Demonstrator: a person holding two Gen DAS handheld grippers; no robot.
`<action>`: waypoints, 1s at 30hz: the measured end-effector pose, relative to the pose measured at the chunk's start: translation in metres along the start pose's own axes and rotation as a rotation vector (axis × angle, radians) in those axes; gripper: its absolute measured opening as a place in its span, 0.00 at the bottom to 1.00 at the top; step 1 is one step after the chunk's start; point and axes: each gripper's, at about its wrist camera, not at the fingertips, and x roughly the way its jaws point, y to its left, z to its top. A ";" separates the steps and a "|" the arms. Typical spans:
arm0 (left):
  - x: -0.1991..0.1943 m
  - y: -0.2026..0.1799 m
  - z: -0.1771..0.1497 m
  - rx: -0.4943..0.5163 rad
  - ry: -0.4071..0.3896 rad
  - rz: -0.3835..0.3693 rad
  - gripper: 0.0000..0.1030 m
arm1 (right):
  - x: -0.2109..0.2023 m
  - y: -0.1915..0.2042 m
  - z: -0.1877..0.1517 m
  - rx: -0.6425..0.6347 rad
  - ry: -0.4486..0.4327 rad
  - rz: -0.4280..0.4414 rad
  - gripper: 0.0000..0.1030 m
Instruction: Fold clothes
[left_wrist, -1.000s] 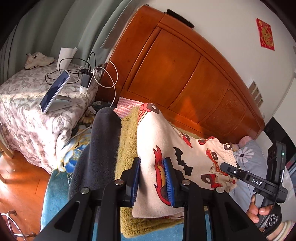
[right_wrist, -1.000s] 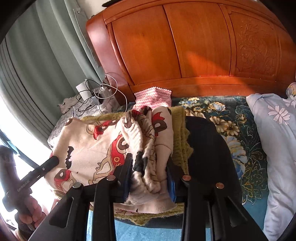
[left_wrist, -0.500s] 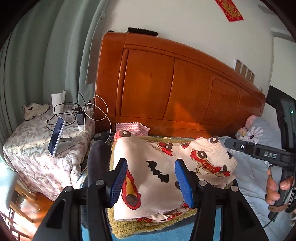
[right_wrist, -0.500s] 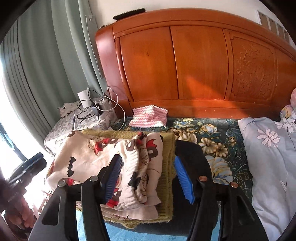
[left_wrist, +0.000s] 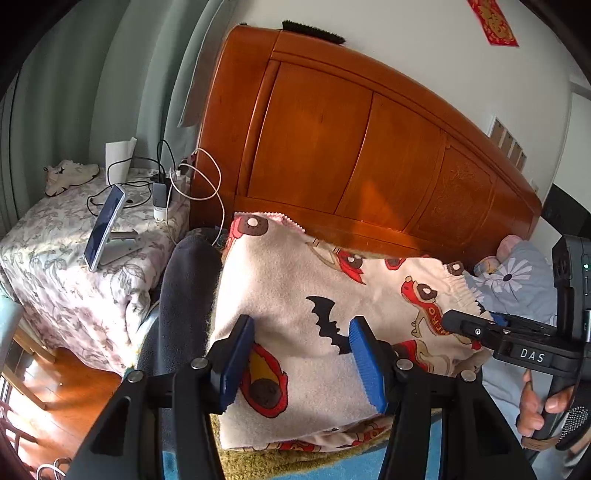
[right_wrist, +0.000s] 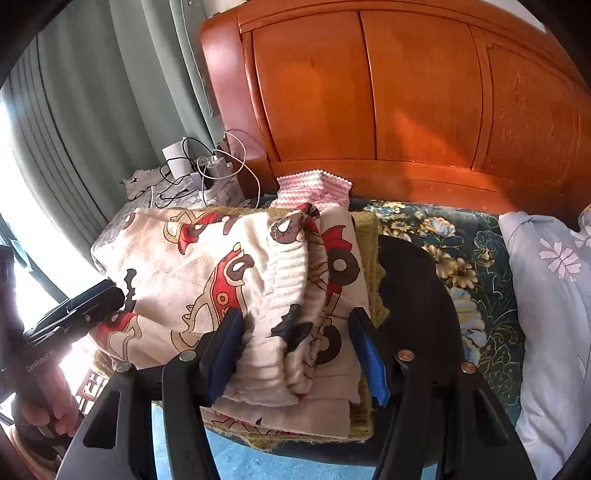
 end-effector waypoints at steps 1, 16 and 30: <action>-0.007 -0.002 -0.001 -0.005 -0.010 0.000 0.56 | -0.004 0.001 0.000 -0.005 -0.007 -0.002 0.59; -0.042 -0.059 -0.067 0.059 -0.045 0.077 0.82 | -0.080 -0.002 -0.049 -0.002 -0.198 -0.113 0.64; -0.010 -0.059 -0.110 -0.006 0.019 0.058 1.00 | -0.050 0.015 -0.101 -0.130 -0.090 -0.117 0.85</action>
